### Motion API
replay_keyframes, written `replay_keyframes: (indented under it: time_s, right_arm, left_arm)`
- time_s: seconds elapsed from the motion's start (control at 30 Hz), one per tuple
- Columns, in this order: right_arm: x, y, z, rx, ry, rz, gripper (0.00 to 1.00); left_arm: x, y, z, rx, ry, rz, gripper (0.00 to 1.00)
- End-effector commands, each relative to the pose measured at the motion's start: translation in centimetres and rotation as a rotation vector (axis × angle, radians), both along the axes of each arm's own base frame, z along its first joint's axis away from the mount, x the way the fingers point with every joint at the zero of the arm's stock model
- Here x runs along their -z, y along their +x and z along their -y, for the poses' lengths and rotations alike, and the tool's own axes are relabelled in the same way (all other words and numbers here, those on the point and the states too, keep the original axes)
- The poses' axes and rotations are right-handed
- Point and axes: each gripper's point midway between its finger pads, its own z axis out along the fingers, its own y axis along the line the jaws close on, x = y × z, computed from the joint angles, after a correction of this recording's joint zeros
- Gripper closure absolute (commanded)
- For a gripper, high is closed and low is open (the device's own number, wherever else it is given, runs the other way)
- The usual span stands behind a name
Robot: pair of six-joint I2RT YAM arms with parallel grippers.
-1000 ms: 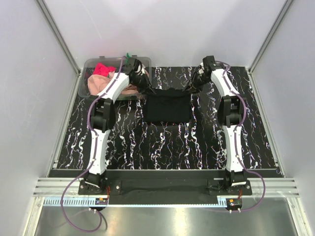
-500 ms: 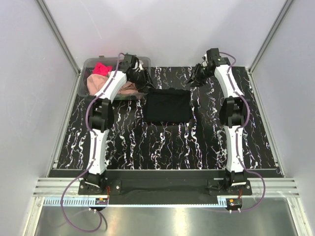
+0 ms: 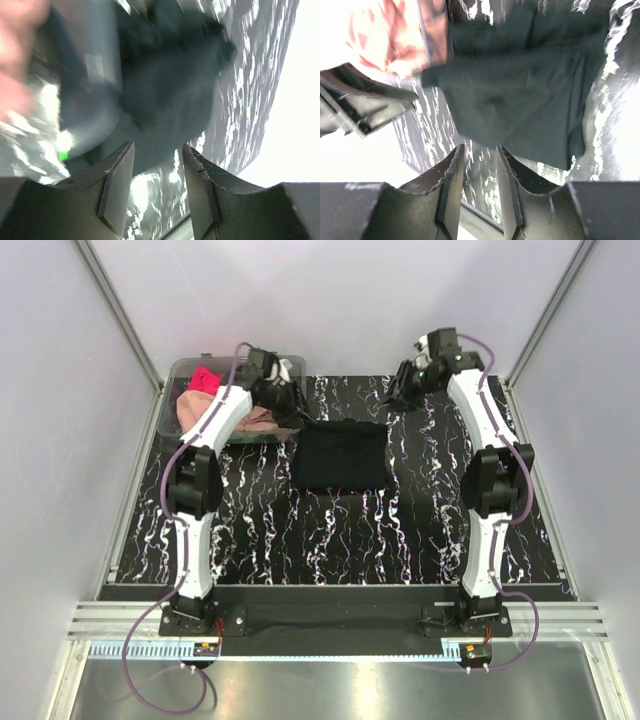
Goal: Fold and stack the t-shirts
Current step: Fold the tshirt
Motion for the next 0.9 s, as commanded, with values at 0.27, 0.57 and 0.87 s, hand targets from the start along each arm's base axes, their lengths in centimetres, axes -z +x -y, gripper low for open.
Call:
replay_keyframes:
  time_s: [0.27,0.57,0.87]
  right_arm:
    - [5.4,-8.1,-3.3,-0.119,0.032,-0.087,0.62]
    - [8.6,-8.4,-4.1,-0.140,0.041,-0.134,0.62]
    - [12.4,-7.6,-4.4,-0.149,0.026,-0.200,0.62]
  left_arm:
    - [0.7,-10.6,8.0,0.252,0.038,0.011,0.53]
    - [3.6,-10.0,7.5,0.245,0.081,-0.004,0.53]
    - [8.3,-9.2,6.7,0.242,0.136,-0.071,0.53]
